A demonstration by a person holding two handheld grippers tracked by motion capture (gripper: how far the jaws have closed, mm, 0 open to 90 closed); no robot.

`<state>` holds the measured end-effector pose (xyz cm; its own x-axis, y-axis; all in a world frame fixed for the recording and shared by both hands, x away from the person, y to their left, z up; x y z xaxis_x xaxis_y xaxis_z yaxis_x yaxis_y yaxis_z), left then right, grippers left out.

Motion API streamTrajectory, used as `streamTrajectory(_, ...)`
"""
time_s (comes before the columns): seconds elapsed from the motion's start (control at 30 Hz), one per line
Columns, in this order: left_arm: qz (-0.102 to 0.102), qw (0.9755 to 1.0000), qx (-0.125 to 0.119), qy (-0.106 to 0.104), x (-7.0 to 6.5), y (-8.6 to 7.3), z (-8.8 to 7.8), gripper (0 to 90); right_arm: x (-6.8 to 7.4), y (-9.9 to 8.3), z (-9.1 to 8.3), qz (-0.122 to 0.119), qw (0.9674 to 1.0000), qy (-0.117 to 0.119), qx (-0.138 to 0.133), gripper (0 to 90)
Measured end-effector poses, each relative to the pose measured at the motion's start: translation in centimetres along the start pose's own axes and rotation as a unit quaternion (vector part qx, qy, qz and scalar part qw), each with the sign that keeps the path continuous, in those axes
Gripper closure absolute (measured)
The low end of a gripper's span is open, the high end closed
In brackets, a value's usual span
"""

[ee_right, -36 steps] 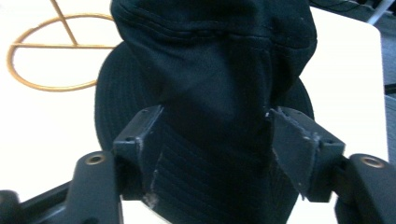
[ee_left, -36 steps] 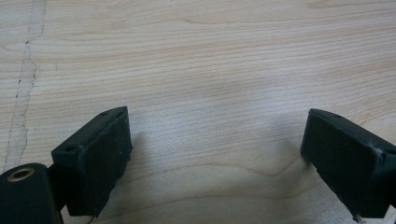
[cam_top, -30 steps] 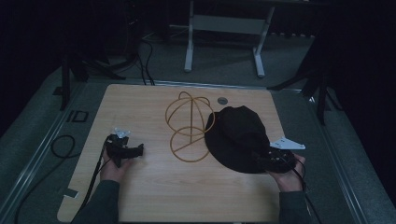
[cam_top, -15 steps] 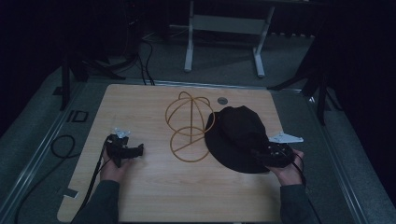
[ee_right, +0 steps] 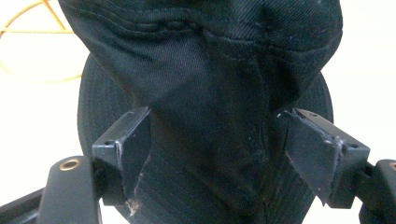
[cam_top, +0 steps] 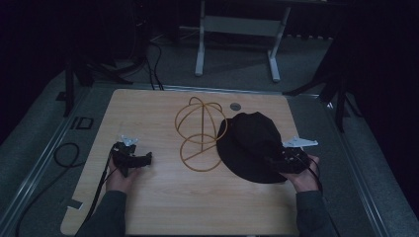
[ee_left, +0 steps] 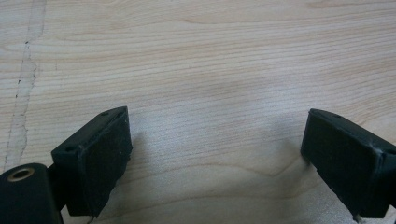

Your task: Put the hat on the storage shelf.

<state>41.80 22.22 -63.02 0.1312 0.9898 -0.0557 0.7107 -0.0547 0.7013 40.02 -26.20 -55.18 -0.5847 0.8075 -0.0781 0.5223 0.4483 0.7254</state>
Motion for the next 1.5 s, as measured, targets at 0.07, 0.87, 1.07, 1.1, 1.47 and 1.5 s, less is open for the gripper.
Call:
streamTrajectory(0.07,0.0,1.0,0.0,0.0,0.0,0.0,0.0,8.9,-0.1,-0.1,0.3,0.002,1.0,0.004,0.006,21.4)
streamTrajectory(0.87,0.0,1.0,0.0,0.0,0.0,0.0,0.0,8.9,-0.7,-0.1,1.9,-0.023,0.998,0.017,0.056,25.3)
streamTrajectory(1.07,0.0,1.0,0.0,0.0,0.0,0.0,0.0,8.9,-0.8,0.2,2.0,-0.034,0.9976,0.003,0.06,40.3)
streamTrajectory(1.1,0.0,1.0,0.0,0.0,0.0,0.0,0.0,9.0,-0.8,0.3,2.0,-0.038,0.9973,0.004,0.063,42.1)
streamTrajectory(1.47,0.0,1.0,0.001,0.0,0.0,0.0,0.0,9.0,-0.6,0.9,2.0,-0.045,0.9964,0.021,0.068,73.0)
streamTrajectory(1.5,0.0,1.0,0.001,0.0,0.0,0.0,0.0,8.9,-0.6,0.9,2.0,-0.048,0.9962,0.023,0.069,75.2)
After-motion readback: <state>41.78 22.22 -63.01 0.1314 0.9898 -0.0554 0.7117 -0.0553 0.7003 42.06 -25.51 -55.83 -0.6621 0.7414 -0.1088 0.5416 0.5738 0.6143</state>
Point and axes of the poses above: each handheld gripper's, and its own axes: z roughly forward along the jaws, y roughly out of its top, x roughly to its left, the point moved 9 cm from there along z, roughly forward along the jaws, and after that the axes turned 5 degrees about -z, right-handed, at the moved point
